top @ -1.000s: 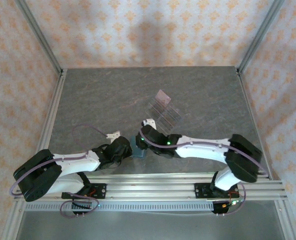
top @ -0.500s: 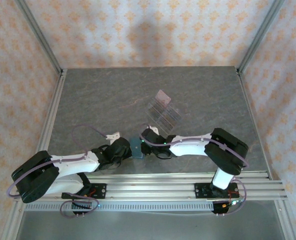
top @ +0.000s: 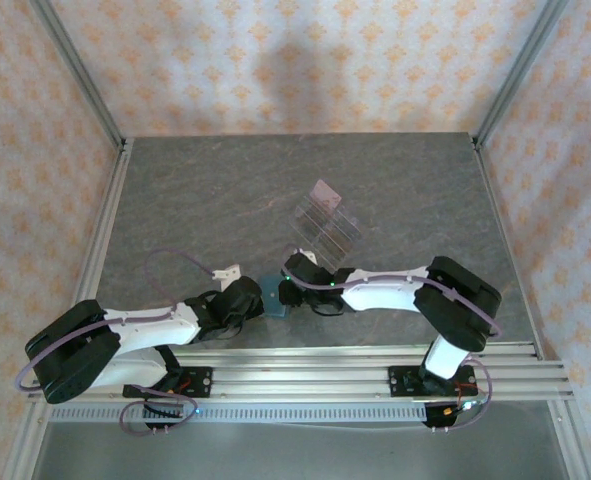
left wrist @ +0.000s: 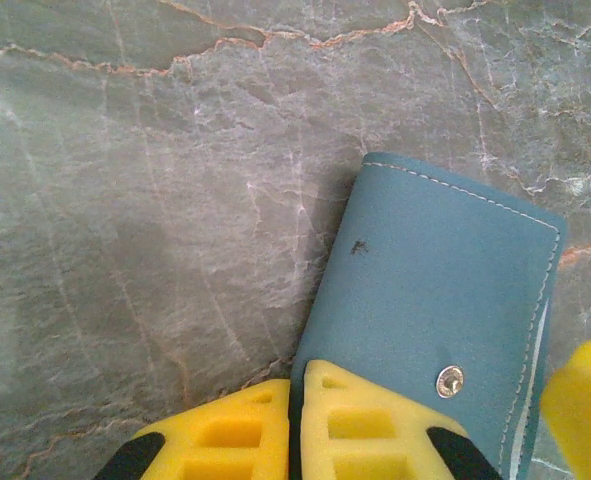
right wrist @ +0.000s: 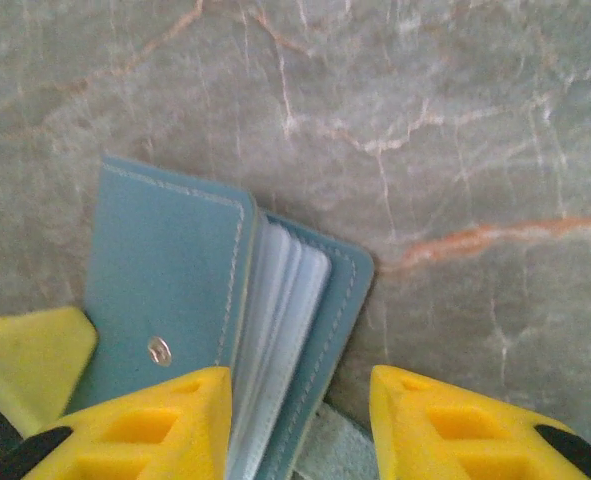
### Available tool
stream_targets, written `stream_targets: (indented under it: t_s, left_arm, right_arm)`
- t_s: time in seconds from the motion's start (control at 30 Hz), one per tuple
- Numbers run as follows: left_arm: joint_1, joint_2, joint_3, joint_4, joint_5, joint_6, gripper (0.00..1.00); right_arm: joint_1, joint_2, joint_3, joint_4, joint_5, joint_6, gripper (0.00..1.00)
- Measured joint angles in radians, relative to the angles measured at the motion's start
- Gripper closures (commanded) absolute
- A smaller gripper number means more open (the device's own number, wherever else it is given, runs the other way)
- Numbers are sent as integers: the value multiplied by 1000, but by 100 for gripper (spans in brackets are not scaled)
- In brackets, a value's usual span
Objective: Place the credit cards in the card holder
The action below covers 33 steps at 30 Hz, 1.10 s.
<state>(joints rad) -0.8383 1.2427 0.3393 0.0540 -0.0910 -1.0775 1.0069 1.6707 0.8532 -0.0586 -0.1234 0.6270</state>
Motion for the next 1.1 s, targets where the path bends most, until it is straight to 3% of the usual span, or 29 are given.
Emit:
stream_targets:
  t_s: [0.17, 0.73, 1.1]
  left_arm:
    - [0, 0, -1, 2, -1, -5, 90]
    - [-6, 12, -7, 19, -15, -18, 90]
    - [-10, 25, -9, 34, -21, -23, 91]
  right_arm:
    - [-43, 0, 14, 7, -15, -14, 56]
    - [-44, 118, 116, 34, -76, -79, 56]
    - [-44, 105, 115, 52, -87, -82, 56]
